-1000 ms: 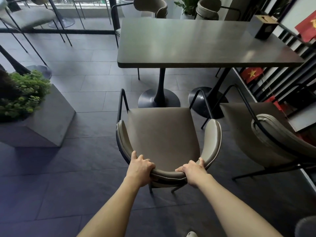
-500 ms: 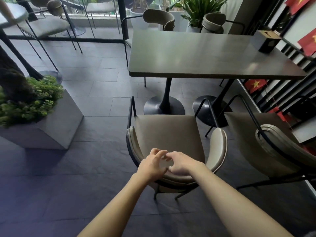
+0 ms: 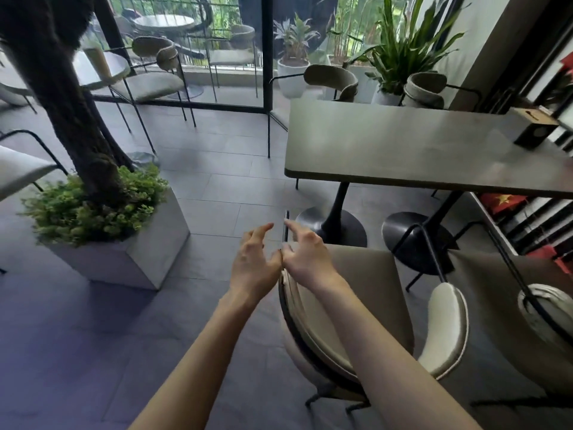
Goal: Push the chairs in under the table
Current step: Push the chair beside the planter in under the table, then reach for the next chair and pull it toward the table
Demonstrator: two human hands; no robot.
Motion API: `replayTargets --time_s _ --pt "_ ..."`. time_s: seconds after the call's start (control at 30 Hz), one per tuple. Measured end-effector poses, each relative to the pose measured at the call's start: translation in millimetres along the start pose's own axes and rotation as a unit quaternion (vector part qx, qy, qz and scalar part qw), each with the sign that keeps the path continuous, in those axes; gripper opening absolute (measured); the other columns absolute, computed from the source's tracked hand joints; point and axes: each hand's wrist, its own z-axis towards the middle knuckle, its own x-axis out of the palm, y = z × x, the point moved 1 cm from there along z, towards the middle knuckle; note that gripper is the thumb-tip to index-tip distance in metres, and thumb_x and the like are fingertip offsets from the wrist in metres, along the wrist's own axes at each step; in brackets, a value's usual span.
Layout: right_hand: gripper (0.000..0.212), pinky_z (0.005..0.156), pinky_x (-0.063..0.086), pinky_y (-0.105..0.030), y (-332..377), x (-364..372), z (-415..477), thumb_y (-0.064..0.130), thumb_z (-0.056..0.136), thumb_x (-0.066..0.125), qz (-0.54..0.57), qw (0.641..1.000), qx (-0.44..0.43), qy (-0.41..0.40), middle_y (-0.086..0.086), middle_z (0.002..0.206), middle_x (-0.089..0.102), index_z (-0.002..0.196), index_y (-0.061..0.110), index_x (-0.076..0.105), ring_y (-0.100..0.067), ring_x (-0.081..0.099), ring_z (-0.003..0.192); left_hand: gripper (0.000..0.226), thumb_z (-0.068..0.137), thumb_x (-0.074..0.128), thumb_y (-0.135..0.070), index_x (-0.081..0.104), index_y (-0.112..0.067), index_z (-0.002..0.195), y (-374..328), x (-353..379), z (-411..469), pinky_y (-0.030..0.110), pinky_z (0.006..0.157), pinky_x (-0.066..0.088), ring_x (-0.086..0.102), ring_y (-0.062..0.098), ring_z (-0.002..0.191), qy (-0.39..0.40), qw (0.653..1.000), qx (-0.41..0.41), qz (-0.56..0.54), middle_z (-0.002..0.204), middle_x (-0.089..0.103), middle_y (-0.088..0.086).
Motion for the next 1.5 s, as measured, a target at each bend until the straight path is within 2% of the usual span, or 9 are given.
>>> replayTargets --time_s 0.3,0.47,0.63,0.77,0.87,1.1,1.23,1.4,1.5 --pt "0.056 0.115 0.032 -0.034 48 31 124 0.008 0.092 0.052 0.071 0.995 -0.010 -0.076 -0.005 0.148 0.043 0.145 0.016 0.034 -0.021 0.039 0.137 0.049 0.094 0.052 -0.015 0.039 -0.020 0.140 18 -33 126 0.026 0.089 0.044 0.056 0.018 0.115 -0.042 0.998 0.010 -0.036 0.142 0.045 0.005" --pt "0.058 0.116 0.028 -0.032 79 41 210 0.011 0.094 0.051 0.093 0.990 0.009 -0.102 -0.005 0.152 0.036 0.148 0.015 0.028 -0.019 0.034 0.141 0.054 0.094 0.051 -0.015 0.031 -0.021 0.144 23 -61 218 0.035 0.096 0.045 0.051 0.023 0.122 -0.047 0.999 -0.001 -0.019 0.145 0.040 0.007" --pt "0.057 0.117 0.026 -0.030 101 45 287 0.013 0.096 0.049 0.092 0.990 0.002 -0.104 -0.005 0.154 0.033 0.148 0.014 0.027 -0.018 0.031 0.142 0.055 0.093 0.054 -0.014 0.034 -0.018 0.143 24 -84 298 0.042 0.105 0.042 0.047 0.025 0.127 -0.052 0.999 -0.003 -0.002 0.143 0.040 0.010" --pt "0.062 0.118 0.023 -0.032 100 41 356 0.018 0.094 0.051 0.084 0.990 0.019 -0.111 -0.004 0.155 0.031 0.149 0.015 0.023 -0.018 0.028 0.143 0.057 0.090 0.059 -0.017 0.037 -0.016 0.142 27 -93 370 0.039 0.107 0.037 0.045 0.026 0.128 -0.052 0.998 0.012 0.024 0.141 0.041 0.012" --pt "0.066 0.117 0.027 -0.034 93 37 411 0.019 0.093 0.052 0.079 0.987 0.040 -0.131 -0.005 0.154 0.031 0.150 0.016 0.018 -0.020 0.030 0.142 0.055 0.090 0.060 -0.022 0.039 -0.015 0.140 35 -103 432 0.040 0.107 0.038 0.043 0.026 0.130 -0.047 0.998 0.024 0.039 0.141 0.043 0.011" --pt "0.065 0.115 0.027 -0.030 61 20 529 0.015 0.091 0.053 0.108 0.967 0.127 -0.192 -0.005 0.152 0.035 0.150 0.015 0.024 -0.020 0.032 0.140 0.045 0.092 0.057 -0.022 0.047 -0.013 0.135 43 -101 585 0.039 0.105 0.036 0.044 0.025 0.130 0.001 0.996 0.043 0.078 0.138 0.047 0.009" --pt "0.067 0.112 0.031 -0.033 27 6 582 0.013 0.089 0.054 0.099 0.952 0.187 -0.221 -0.008 0.150 0.038 0.149 0.017 0.026 -0.023 0.036 0.138 0.031 0.093 0.056 -0.024 0.060 -0.016 0.123 44 -65 669 0.030 0.095 0.038 0.051 0.023 0.123 0.070 0.996 0.021 0.060 0.130 0.057 0.008" --pt "0.066 0.111 0.032 -0.033 -14 -19 681 0.015 0.091 0.053 0.104 0.941 0.224 -0.231 -0.007 0.150 0.036 0.149 0.019 0.024 -0.023 0.036 0.137 0.036 0.093 0.054 -0.028 0.056 -0.019 0.129 21 -10 778 0.032 0.099 0.037 0.048 0.020 0.127 0.121 0.989 0.050 0.069 0.133 0.057 0.006" --pt "0.063 0.105 0.040 -0.032 -21 -39 753 0.013 0.091 0.052 0.128 0.935 0.228 -0.241 -0.005 0.144 0.040 0.148 0.020 0.027 -0.021 0.047 0.128 0.040 0.093 0.054 -0.028 0.052 -0.019 0.132 6 3 846 0.034 0.104 0.035 0.045 0.020 0.130 0.144 0.984 0.053 0.088 0.137 0.054 0.005"
